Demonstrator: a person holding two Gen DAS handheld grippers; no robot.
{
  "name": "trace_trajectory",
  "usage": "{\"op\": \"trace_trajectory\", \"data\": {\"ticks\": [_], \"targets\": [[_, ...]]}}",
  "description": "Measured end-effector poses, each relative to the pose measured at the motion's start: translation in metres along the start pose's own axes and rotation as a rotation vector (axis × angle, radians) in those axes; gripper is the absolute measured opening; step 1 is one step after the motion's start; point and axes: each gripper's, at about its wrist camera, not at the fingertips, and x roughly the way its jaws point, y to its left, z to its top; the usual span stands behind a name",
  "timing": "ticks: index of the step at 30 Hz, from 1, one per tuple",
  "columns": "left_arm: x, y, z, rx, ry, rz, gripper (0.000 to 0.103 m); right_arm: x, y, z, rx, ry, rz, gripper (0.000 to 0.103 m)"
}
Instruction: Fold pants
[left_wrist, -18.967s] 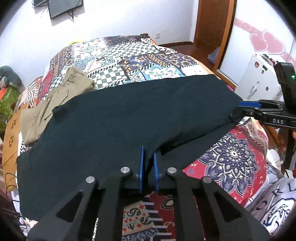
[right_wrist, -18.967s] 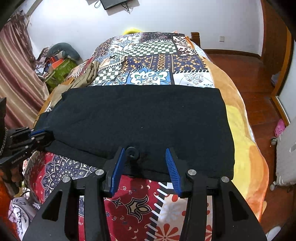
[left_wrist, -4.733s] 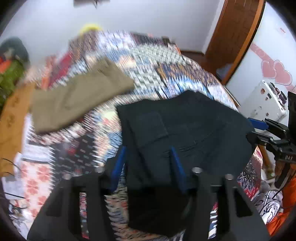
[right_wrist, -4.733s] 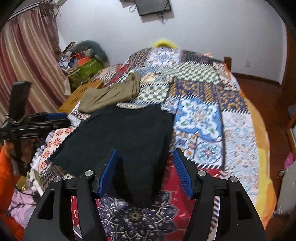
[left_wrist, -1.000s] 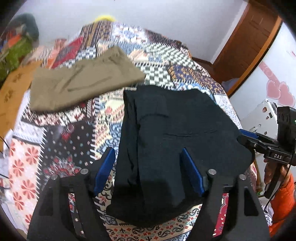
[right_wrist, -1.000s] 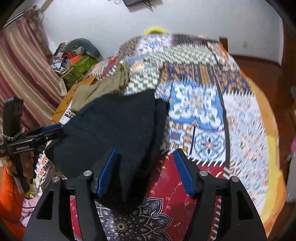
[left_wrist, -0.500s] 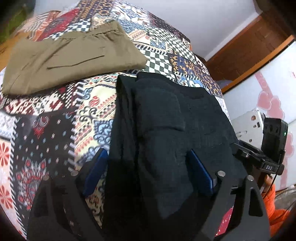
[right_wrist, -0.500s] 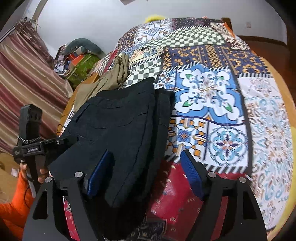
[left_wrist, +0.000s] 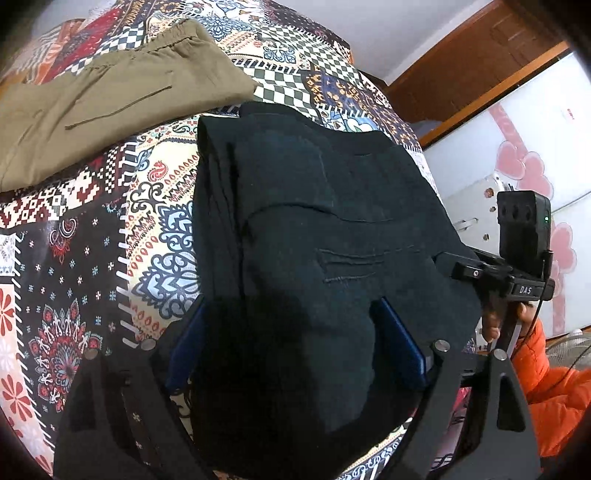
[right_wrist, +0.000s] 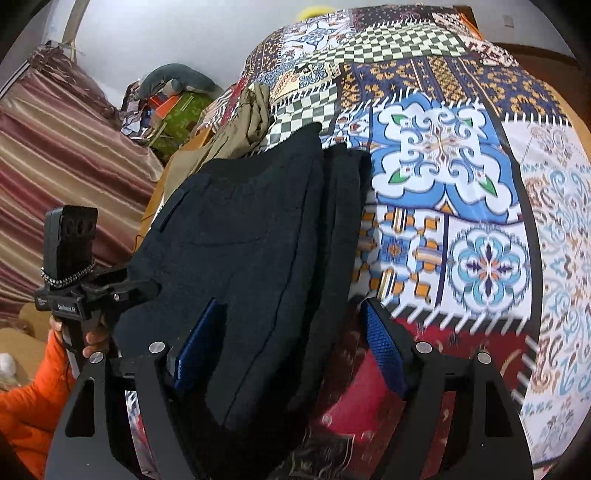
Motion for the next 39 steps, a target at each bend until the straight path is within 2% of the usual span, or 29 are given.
{"op": "trace_trajectory", "data": {"ticks": [3, 9, 10, 11, 13, 14, 17, 19, 22, 28, 39], "targets": [[0.006, 0.002, 0.007, -0.015, 0.005, -0.021, 0.088, 0.004, 0.0, 0.003, -0.001, 0.005, 0.014, 0.078], [0.014, -0.012, 0.022, 0.01, -0.01, 0.015, 0.088, 0.017, 0.008, 0.017, -0.062, 0.002, -0.004, 0.078], [0.014, -0.015, 0.024, 0.017, -0.013, 0.024, 0.085, 0.018, 0.011, 0.019, -0.074, 0.0, -0.013, 0.076], [0.014, -0.016, 0.025, 0.023, -0.015, 0.034, 0.084, 0.019, 0.013, 0.02, -0.087, -0.002, -0.015, 0.068], [0.012, -0.018, 0.025, 0.03, -0.027, 0.049, 0.078, 0.019, 0.019, 0.023, -0.108, -0.005, -0.029, 0.062], [0.011, -0.018, 0.026, 0.031, -0.033, 0.053, 0.076, 0.018, 0.021, 0.024, -0.121, -0.011, -0.034, 0.055], [0.002, -0.025, 0.025, 0.063, -0.072, 0.079, 0.061, 0.014, 0.027, 0.025, -0.157, -0.033, -0.063, 0.043], [-0.004, -0.03, 0.024, 0.089, -0.1, 0.105, 0.048, 0.011, 0.03, 0.025, -0.174, -0.051, -0.082, 0.037], [-0.012, -0.035, 0.024, 0.105, -0.129, 0.117, 0.04, 0.006, 0.033, 0.027, -0.19, -0.065, -0.092, 0.032], [-0.026, -0.048, 0.022, 0.139, -0.182, 0.145, 0.036, -0.01, 0.048, 0.029, -0.243, -0.126, -0.124, 0.028], [-0.074, -0.065, 0.025, 0.183, -0.32, 0.159, 0.036, -0.039, 0.076, 0.045, -0.308, -0.241, -0.124, 0.026]]}}
